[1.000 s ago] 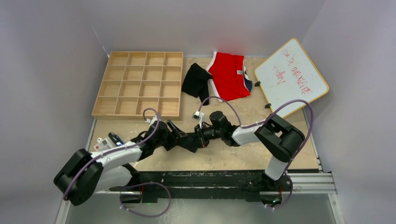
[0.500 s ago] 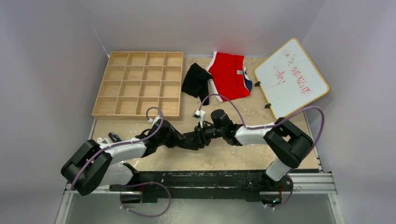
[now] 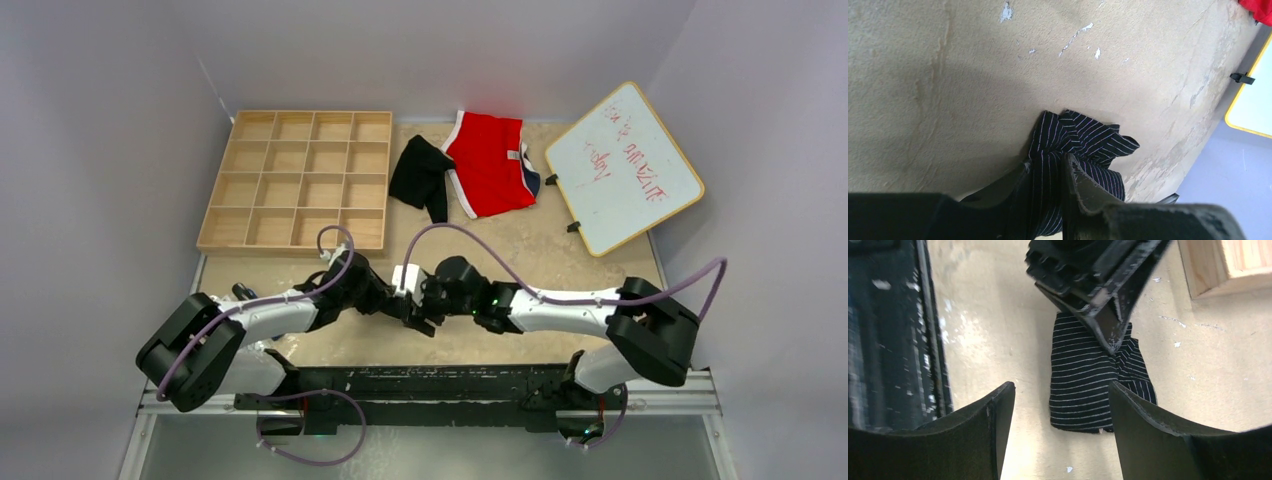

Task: Roll the underwear
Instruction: Roll the underwear to the center of the board.

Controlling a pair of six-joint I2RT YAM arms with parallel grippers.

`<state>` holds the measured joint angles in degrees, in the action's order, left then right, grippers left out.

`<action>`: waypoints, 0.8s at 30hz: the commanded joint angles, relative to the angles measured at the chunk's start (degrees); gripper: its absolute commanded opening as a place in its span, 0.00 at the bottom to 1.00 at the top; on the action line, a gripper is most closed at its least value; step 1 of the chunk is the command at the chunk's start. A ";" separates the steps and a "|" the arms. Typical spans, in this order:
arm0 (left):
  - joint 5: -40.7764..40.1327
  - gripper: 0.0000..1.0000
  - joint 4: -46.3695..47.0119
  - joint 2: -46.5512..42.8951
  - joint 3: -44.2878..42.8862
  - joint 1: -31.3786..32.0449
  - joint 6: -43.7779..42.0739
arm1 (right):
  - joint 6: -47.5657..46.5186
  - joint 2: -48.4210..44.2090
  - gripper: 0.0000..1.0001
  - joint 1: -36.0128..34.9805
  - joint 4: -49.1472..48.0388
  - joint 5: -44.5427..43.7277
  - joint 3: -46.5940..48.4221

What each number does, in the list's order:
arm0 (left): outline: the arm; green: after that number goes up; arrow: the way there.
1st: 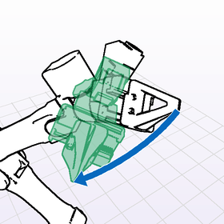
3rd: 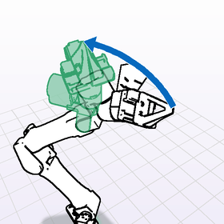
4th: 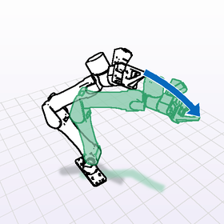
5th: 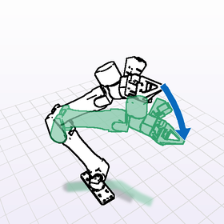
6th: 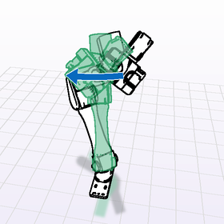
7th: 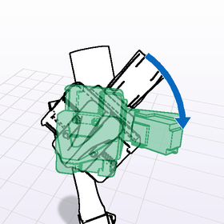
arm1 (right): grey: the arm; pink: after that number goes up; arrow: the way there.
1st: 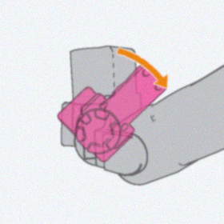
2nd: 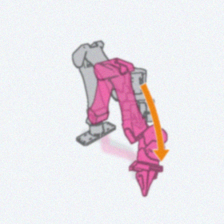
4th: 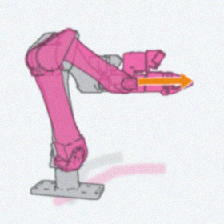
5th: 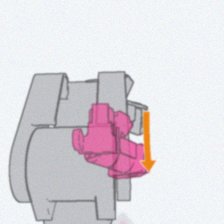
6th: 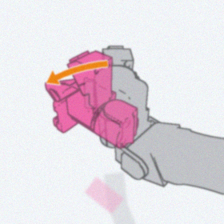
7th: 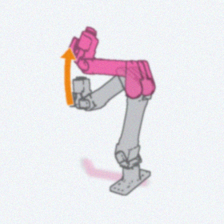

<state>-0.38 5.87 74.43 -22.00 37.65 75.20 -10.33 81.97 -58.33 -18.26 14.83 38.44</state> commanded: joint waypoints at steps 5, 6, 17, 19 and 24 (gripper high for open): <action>0.12 0.21 -3.24 1.94 -1.03 0.22 -2.87 | -20.12 5.85 0.71 -5.39 -2.73 -18.23 1.83; 0.12 0.21 -3.16 1.94 -1.02 0.17 -2.86 | -21.07 6.48 0.71 -5.66 -2.93 -18.40 1.83; 1.53 0.28 -3.29 -0.64 -0.49 -0.24 -2.27 | -14.32 11.65 0.24 -6.16 -2.06 -16.85 2.20; 1.76 0.44 -4.00 -3.11 0.07 -1.45 -2.00 | -9.27 11.79 0.17 -6.14 0.05 -12.44 2.87; 3.14 0.69 -4.98 -13.53 3.19 -5.32 -1.59 | 6.59 13.30 0.15 -4.93 -0.38 -3.00 3.72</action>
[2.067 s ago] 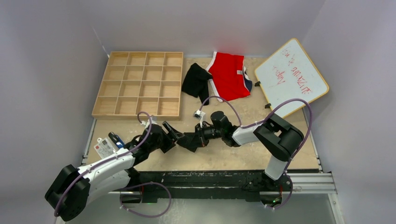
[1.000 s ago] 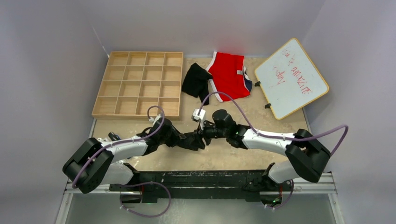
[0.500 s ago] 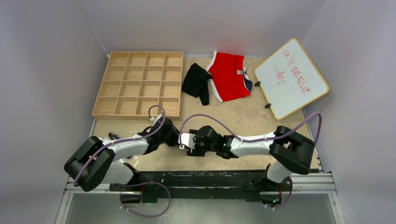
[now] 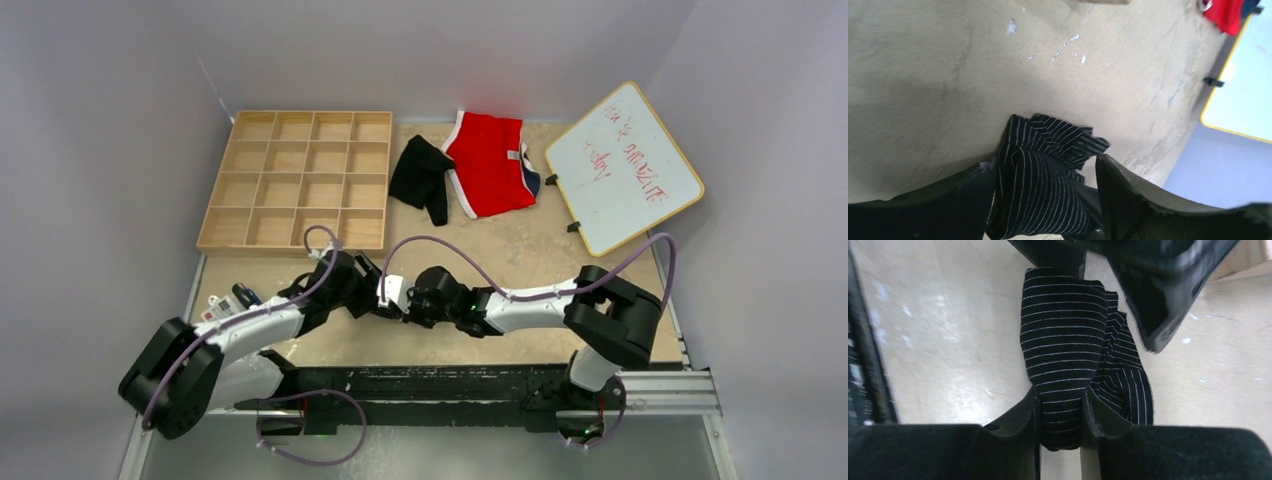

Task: Roll the underwear
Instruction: Roll the underwear to the center of the board.

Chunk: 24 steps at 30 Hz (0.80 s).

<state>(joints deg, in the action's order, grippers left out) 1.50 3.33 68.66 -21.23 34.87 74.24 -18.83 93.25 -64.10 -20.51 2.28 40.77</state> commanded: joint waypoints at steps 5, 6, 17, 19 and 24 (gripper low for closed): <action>0.10 0.83 -10.06 -20.13 5.24 -2.84 1.54 | 33.79 6.24 0.14 4.15 -2.83 18.20 0.78; 0.34 0.83 -11.68 -22.31 6.08 -2.80 2.38 | 37.23 7.11 0.14 4.91 -4.47 19.73 0.39; -0.78 0.84 -21.65 -32.70 9.37 -2.84 6.91 | 60.24 14.89 0.15 9.70 -17.64 25.32 -4.52; -0.79 0.84 -22.37 -31.34 8.61 -2.79 6.79 | 61.55 15.68 0.16 10.04 -18.98 25.66 -4.98; 0.57 0.84 -21.52 -27.51 7.36 -2.84 5.62 | 62.65 16.15 0.17 10.41 -17.77 24.67 -4.76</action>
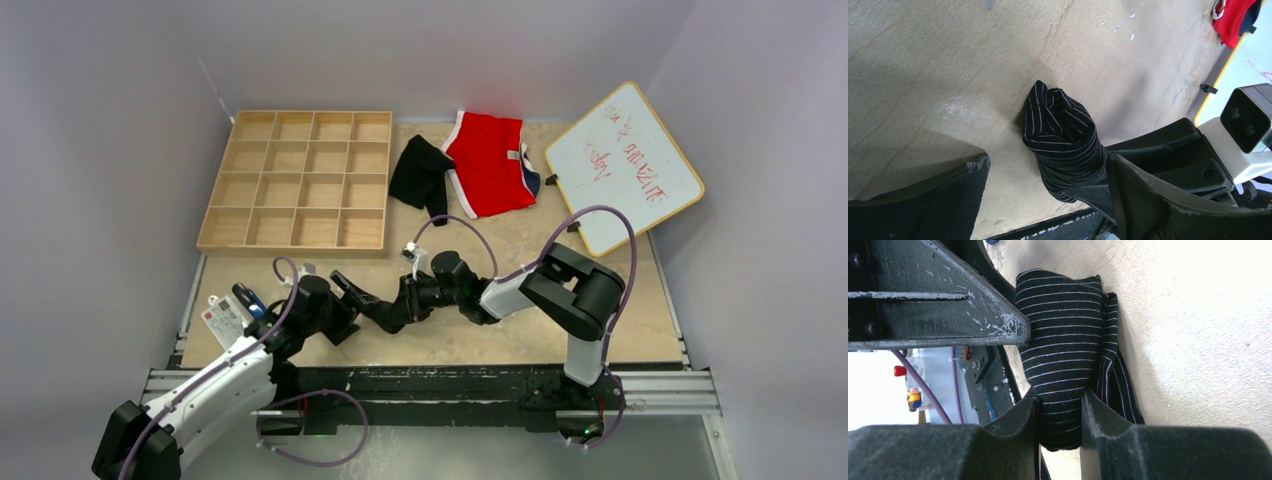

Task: Roll the underwear
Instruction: Roll the underwear to the center of the board.

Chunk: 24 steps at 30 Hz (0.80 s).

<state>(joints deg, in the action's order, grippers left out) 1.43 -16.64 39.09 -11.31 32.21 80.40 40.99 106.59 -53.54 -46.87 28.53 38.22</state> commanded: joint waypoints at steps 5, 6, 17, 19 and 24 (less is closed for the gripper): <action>1.59 0.80 3.73 4.65 -2.39 -0.16 -1.75 | 2.50 3.03 0.19 -0.16 8.44 -0.52 -1.45; 2.34 0.76 7.11 6.00 -1.49 -0.15 -1.43 | 2.65 3.16 0.20 -0.12 8.01 -0.28 -1.44; 1.67 0.21 18.52 21.27 0.06 0.81 -1.22 | -5.99 -3.16 0.51 -0.15 14.80 -2.40 1.07; 1.02 0.18 16.84 21.01 -0.68 0.88 -2.38 | -11.39 -6.71 0.60 -0.22 19.20 -4.54 2.87; -0.58 0.17 11.52 19.18 -1.58 0.91 -2.82 | -24.21 -12.00 0.66 -3.32 34.37 -13.00 9.76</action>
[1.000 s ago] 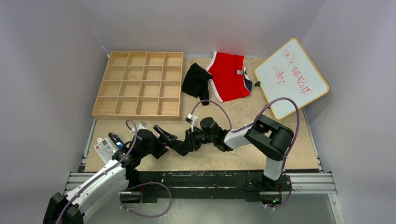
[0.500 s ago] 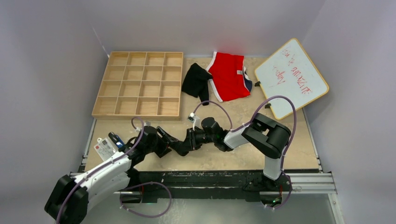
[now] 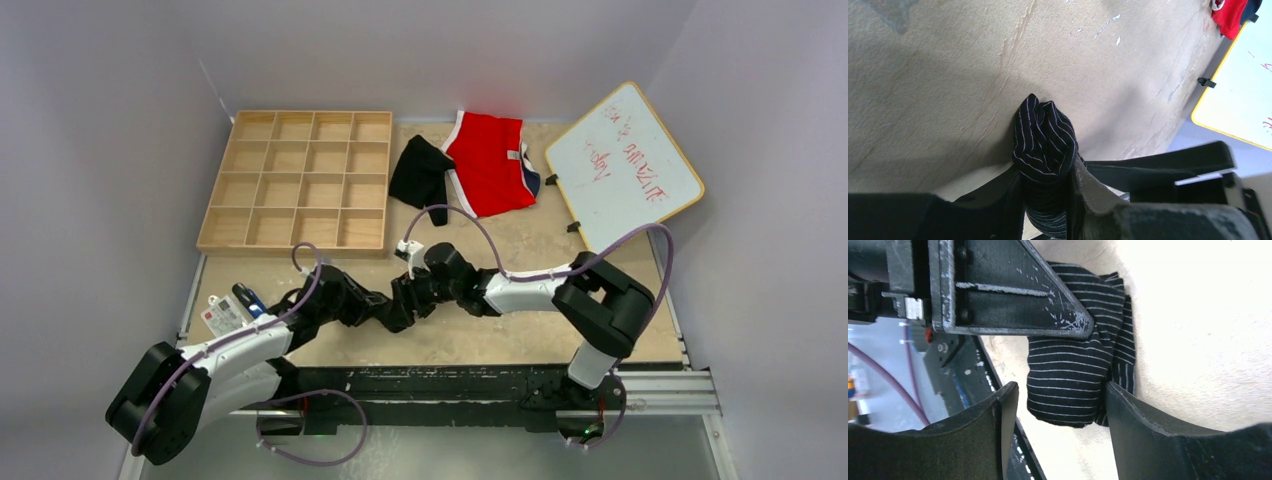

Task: Roll the underwear
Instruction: Roll the underwear to the center of the board.

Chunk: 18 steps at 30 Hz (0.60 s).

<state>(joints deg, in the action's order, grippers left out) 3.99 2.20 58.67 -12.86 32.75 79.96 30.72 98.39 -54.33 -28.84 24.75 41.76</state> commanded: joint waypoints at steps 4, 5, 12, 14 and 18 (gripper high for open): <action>-3.46 0.17 -8.77 -0.73 -0.84 0.33 -2.30 | -18.15 -3.89 0.63 -6.90 23.77 -19.82 11.25; -3.52 0.16 -9.01 -0.49 -1.28 0.36 -2.51 | -18.68 -3.72 0.62 -7.87 24.69 -21.35 12.11; -3.82 0.16 -10.46 0.72 -3.44 0.34 -3.25 | -19.20 1.13 0.42 -13.97 31.15 -28.20 17.16; -3.73 0.16 -10.62 0.69 -3.60 0.36 -3.30 | -17.25 1.15 0.26 -14.23 31.13 -28.76 16.66; -3.53 0.32 -11.51 -0.44 -4.05 0.30 -4.01 | -12.75 0.47 0.11 -13.06 26.52 -22.85 12.95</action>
<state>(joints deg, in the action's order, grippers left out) 2.92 -4.43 58.48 -15.84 32.93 78.26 13.41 98.83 -67.70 -2.52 -2.00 57.47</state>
